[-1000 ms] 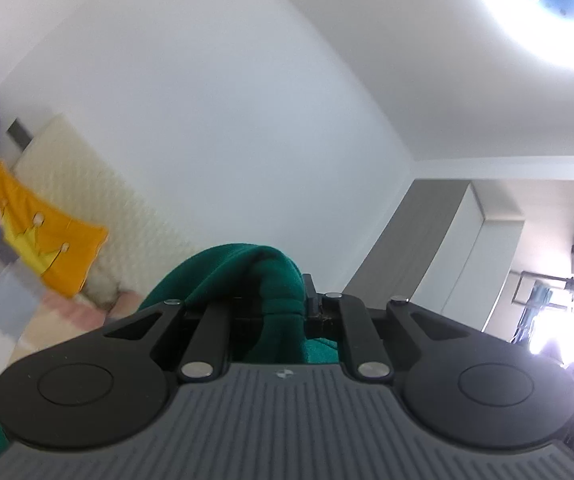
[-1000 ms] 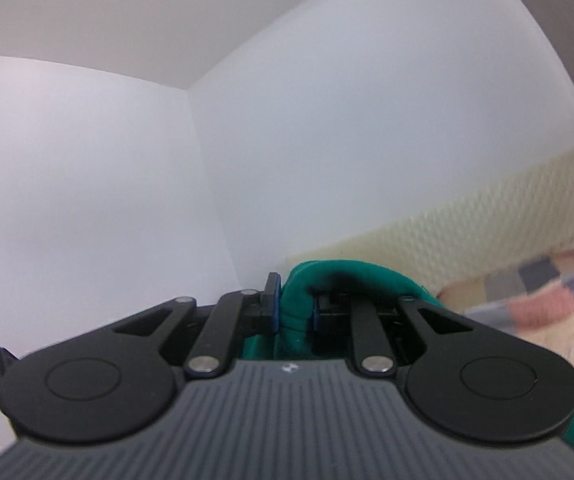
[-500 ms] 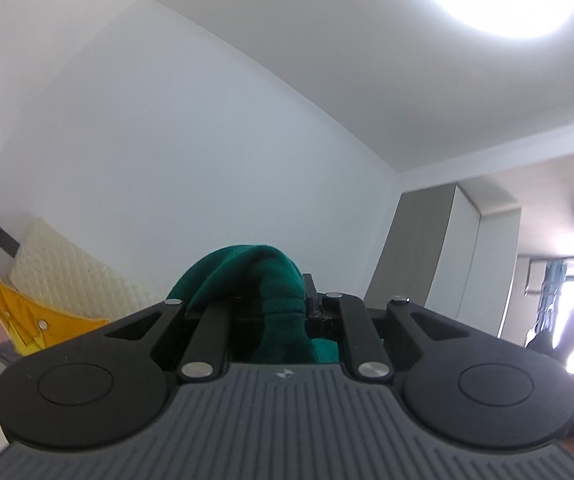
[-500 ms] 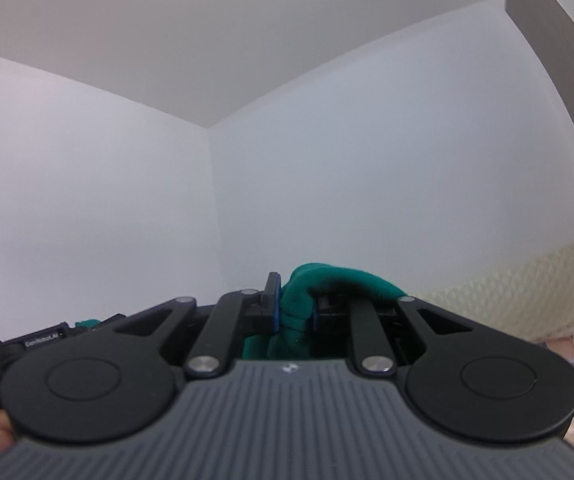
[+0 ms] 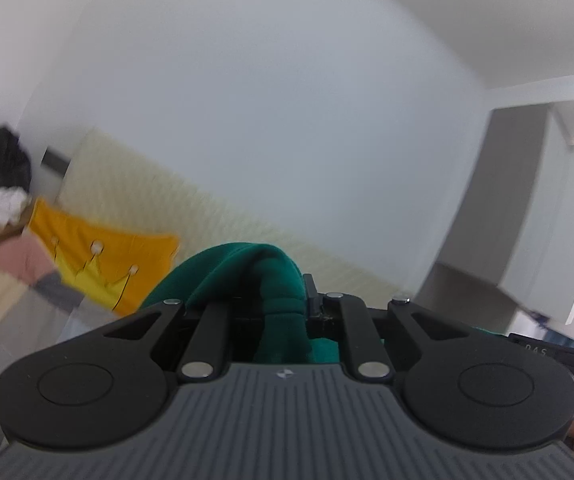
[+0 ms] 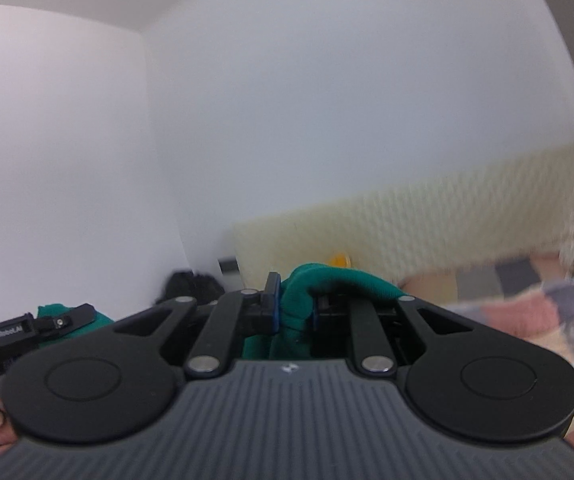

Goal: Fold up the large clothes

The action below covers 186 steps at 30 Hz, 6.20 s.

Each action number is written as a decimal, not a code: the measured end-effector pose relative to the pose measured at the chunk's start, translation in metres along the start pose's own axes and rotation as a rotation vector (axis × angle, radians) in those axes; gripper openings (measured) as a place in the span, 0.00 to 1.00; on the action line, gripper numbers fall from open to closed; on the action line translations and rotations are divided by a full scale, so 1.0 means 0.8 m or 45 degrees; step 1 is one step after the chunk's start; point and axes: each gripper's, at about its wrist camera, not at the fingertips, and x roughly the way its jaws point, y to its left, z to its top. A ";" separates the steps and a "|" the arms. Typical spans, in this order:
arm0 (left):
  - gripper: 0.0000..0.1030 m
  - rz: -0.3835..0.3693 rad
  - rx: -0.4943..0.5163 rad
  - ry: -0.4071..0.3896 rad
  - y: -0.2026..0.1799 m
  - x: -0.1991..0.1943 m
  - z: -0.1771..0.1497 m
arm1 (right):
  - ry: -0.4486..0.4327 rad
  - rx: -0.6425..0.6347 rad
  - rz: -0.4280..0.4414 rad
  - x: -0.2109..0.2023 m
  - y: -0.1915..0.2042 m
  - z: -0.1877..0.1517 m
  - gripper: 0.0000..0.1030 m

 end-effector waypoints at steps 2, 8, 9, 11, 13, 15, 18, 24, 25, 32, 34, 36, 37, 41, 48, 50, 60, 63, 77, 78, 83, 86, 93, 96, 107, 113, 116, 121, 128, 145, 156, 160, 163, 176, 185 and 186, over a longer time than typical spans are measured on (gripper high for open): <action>0.16 0.034 -0.017 0.054 0.041 0.062 -0.026 | 0.043 -0.009 -0.034 0.066 -0.026 -0.020 0.17; 0.16 0.131 -0.048 0.241 0.164 0.288 -0.100 | 0.190 0.016 -0.121 0.256 -0.088 -0.115 0.17; 0.16 0.152 -0.062 0.278 0.190 0.321 -0.124 | 0.218 0.022 -0.134 0.289 -0.098 -0.139 0.17; 0.16 0.201 -0.112 0.367 0.241 0.386 -0.174 | 0.275 0.051 -0.156 0.317 -0.109 -0.184 0.17; 0.16 0.235 -0.155 0.436 0.288 0.432 -0.220 | 0.337 0.052 -0.177 0.353 -0.110 -0.230 0.17; 0.16 0.263 -0.190 0.503 0.327 0.475 -0.262 | 0.386 0.039 -0.202 0.384 -0.115 -0.260 0.17; 0.16 0.322 -0.208 0.582 0.371 0.524 -0.312 | 0.476 0.048 -0.223 0.424 -0.146 -0.305 0.16; 0.19 0.417 -0.141 0.734 0.391 0.551 -0.359 | 0.647 0.057 -0.244 0.465 -0.178 -0.373 0.17; 0.20 0.431 -0.117 0.758 0.391 0.553 -0.363 | 0.665 0.070 -0.246 0.471 -0.182 -0.382 0.18; 0.24 0.452 -0.065 0.819 0.364 0.534 -0.344 | 0.732 0.107 -0.242 0.479 -0.186 -0.389 0.20; 0.36 0.452 -0.035 0.840 0.353 0.530 -0.331 | 0.749 0.106 -0.241 0.486 -0.186 -0.390 0.23; 0.60 0.439 -0.001 0.851 0.341 0.523 -0.318 | 0.765 0.107 -0.232 0.481 -0.182 -0.384 0.37; 0.65 0.433 0.023 0.843 0.334 0.518 -0.312 | 0.769 0.108 -0.227 0.477 -0.178 -0.380 0.51; 0.65 0.422 0.080 0.814 0.305 0.490 -0.277 | 0.749 0.083 -0.205 0.448 -0.155 -0.361 0.59; 0.65 0.428 0.146 0.755 0.237 0.409 -0.211 | 0.665 0.011 -0.154 0.364 -0.103 -0.299 0.58; 0.65 0.415 0.153 0.725 0.212 0.374 -0.197 | 0.632 0.000 -0.150 0.333 -0.089 -0.283 0.58; 0.65 0.402 0.252 0.610 0.085 0.191 -0.165 | 0.518 -0.069 -0.066 0.158 -0.024 -0.243 0.58; 0.65 0.400 0.278 0.578 0.048 0.134 -0.156 | 0.487 -0.096 -0.052 0.111 -0.004 -0.233 0.58; 0.65 0.356 0.307 0.457 -0.079 -0.073 -0.155 | 0.364 -0.139 -0.023 -0.076 0.058 -0.243 0.58; 0.65 0.359 0.307 0.463 -0.084 -0.083 -0.160 | 0.373 -0.141 -0.028 -0.084 0.060 -0.249 0.58; 0.65 0.364 0.368 0.511 -0.100 -0.124 -0.196 | 0.351 -0.090 -0.018 -0.123 0.061 -0.283 0.58; 0.65 0.354 0.353 0.539 -0.095 -0.138 -0.215 | 0.333 -0.102 -0.025 -0.142 0.063 -0.305 0.58; 0.65 0.349 0.362 0.675 -0.065 -0.142 -0.260 | 0.292 -0.054 -0.022 -0.172 0.054 -0.363 0.58; 0.65 0.324 0.341 0.784 -0.042 -0.129 -0.273 | 0.327 -0.027 -0.033 -0.171 0.042 -0.387 0.58; 0.64 0.520 0.380 1.047 0.029 -0.074 -0.332 | 0.416 0.052 -0.053 -0.157 0.015 -0.426 0.59; 0.64 0.568 0.301 1.173 0.066 -0.040 -0.360 | 0.430 0.049 -0.137 -0.159 0.008 -0.436 0.59; 0.56 0.570 0.363 1.211 0.068 -0.027 -0.370 | 0.418 0.063 -0.179 -0.160 0.002 -0.436 0.59; 0.13 0.557 0.482 1.258 0.077 -0.022 -0.373 | 0.432 0.079 -0.218 -0.156 -0.004 -0.440 0.59; 0.07 0.515 0.406 1.165 0.112 -0.059 -0.294 | 0.396 0.096 -0.318 -0.149 -0.014 -0.441 0.59; 0.05 1.090 -0.049 0.548 0.369 -0.046 -0.002 | 0.414 -0.229 -0.246 -0.085 0.050 -0.465 0.57; 0.05 1.304 -0.073 0.560 0.555 0.092 0.011 | 0.476 -0.105 -0.210 -0.012 0.038 -0.481 0.57; 0.06 1.355 -0.139 0.611 0.619 0.109 -0.039 | 0.516 -0.096 -0.235 0.011 0.029 -0.492 0.57; 0.06 1.347 -0.146 0.628 0.645 0.113 -0.065 | 0.544 -0.080 -0.241 0.021 0.025 -0.500 0.57; 0.58 1.237 -0.143 0.621 0.605 0.050 -0.065 | 0.538 -0.053 -0.239 0.011 0.023 -0.494 0.57; 0.58 1.089 -0.053 0.683 0.546 -0.018 -0.090 | 0.525 -0.124 -0.201 -0.003 0.037 -0.494 0.57; 0.58 1.067 -0.057 0.684 0.544 -0.021 -0.095 | 0.523 -0.129 -0.200 -0.004 0.037 -0.493 0.57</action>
